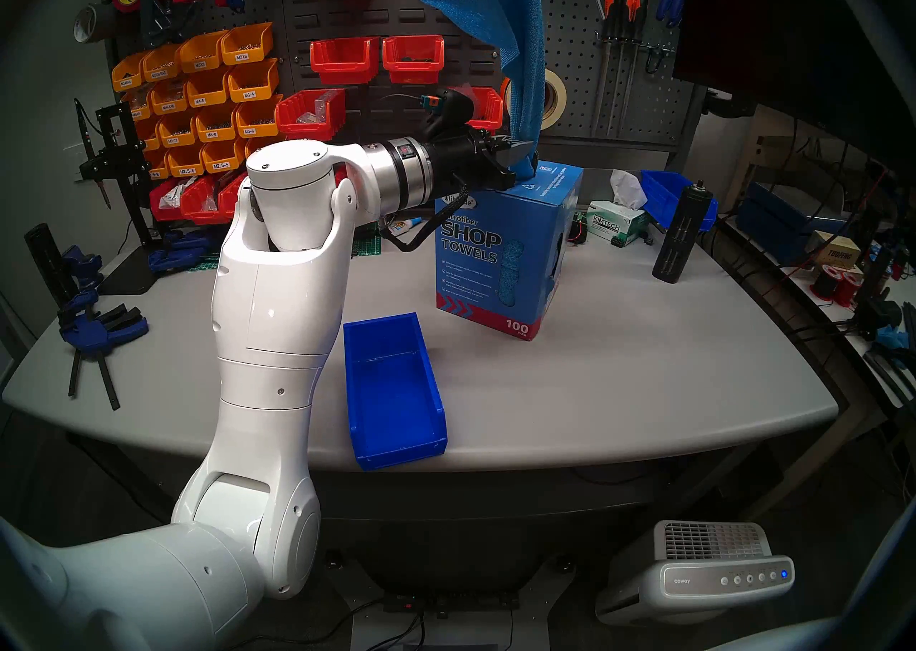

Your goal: Take out a shop towel

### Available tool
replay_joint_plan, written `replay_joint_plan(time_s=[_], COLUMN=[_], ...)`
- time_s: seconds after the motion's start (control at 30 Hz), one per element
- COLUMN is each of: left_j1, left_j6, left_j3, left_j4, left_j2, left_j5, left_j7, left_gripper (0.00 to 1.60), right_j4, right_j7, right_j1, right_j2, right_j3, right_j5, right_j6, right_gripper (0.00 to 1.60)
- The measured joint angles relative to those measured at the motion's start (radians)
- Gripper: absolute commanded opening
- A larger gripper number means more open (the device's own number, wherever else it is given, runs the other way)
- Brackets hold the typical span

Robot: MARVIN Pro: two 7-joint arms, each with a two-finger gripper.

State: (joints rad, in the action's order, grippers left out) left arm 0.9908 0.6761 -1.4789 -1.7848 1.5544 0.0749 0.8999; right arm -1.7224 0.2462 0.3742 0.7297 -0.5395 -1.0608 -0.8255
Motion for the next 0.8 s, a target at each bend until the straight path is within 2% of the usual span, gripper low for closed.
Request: replay_joint_plan(time_s=[0.17, 0.57, 0.8], left_j1=[0.004, 0.005, 0.01], left_j6=[-0.006, -0.018, -0.016], left_j3=[0.007, 0.018, 0.021], left_j4=[-0.004, -0.007, -0.009], left_j2=[0.002, 0.006, 0.01], left_j5=[0.0, 0.003, 0.007], left_j7=[-0.002, -0.009, -0.016], left_gripper=[0.0, 0.0, 0.0], right_j4=[0.019, 0.073, 0.13], right_j7=[0.0, 0.012, 0.017], right_j1=[0.002, 0.014, 0.02], right_j2=[0.009, -0.017, 0.025], right_j3=[0.001, 0.001, 0.015], right_j5=[0.006, 0.022, 0.033], right_j6=[-0.002, -0.011, -0.011], right_gripper=[0.0, 0.0, 0.0])
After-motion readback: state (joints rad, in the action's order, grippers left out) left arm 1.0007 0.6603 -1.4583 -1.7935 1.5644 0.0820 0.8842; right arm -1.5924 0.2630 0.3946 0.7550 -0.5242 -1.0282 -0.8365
